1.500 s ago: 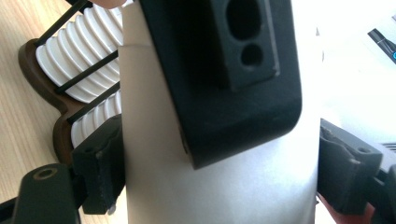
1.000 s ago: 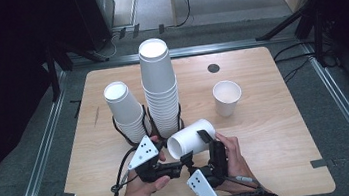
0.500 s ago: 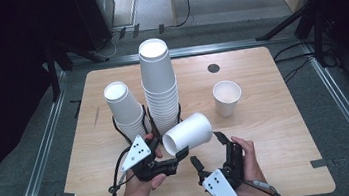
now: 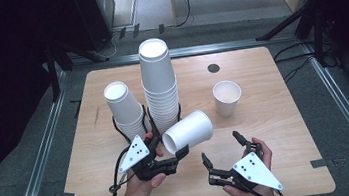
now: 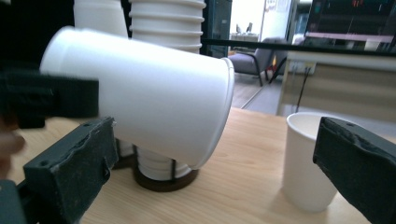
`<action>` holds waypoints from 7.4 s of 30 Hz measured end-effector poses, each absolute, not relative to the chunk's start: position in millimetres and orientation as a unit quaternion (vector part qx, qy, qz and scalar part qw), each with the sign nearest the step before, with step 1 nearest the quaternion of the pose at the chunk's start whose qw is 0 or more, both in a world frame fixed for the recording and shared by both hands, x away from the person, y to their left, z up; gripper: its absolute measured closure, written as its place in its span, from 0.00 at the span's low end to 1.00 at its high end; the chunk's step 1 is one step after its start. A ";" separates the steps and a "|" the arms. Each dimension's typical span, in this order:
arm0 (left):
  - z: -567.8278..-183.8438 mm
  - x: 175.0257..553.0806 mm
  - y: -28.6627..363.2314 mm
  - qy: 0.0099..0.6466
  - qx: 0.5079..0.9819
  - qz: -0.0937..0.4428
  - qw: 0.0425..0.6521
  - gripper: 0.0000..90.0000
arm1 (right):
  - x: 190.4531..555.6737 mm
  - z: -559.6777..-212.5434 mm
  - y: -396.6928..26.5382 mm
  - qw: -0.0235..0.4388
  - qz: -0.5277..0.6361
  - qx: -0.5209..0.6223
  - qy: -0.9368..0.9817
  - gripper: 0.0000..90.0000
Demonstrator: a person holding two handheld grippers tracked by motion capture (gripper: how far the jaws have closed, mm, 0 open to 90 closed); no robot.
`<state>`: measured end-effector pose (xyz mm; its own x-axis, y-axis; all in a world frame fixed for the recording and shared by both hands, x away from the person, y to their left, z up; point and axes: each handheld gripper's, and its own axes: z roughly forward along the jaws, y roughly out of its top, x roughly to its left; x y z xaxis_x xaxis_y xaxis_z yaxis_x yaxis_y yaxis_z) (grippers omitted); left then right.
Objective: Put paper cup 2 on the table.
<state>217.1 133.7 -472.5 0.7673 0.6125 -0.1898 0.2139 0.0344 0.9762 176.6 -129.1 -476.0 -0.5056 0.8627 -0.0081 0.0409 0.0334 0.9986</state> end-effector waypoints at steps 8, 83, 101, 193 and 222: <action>-473.3 217.9 133.8 0.308 0.672 0.156 0.655 0.31 | 176.8 -466.5 -135.1 0.238 0.642 0.440 0.581 0.00; -484.0 208.6 113.9 0.279 0.674 0.136 0.671 0.28 | 224.1 -496.9 -101.1 -0.239 0.684 0.664 0.184 0.10; -476.9 212.5 121.6 0.298 0.675 0.095 0.668 0.02 | 222.3 -488.3 -123.7 -0.138 0.719 0.648 0.211 0.16; -480.5 219.4 132.5 0.328 0.671 0.106 0.657 0.04 | 273.7 -520.1 -140.2 0.467 0.546 0.444 0.536 0.14; -483.9 221.4 137.0 0.337 0.671 0.110 0.652 0.04 | 272.7 -544.0 -162.5 0.419 0.509 0.468 0.589 0.12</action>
<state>221.4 137.0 -483.9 0.7491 0.5952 -0.2909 0.3078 0.0761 0.9484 272.7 -162.5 -544.0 -0.2122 0.9771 -0.0169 0.1248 0.0442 0.9912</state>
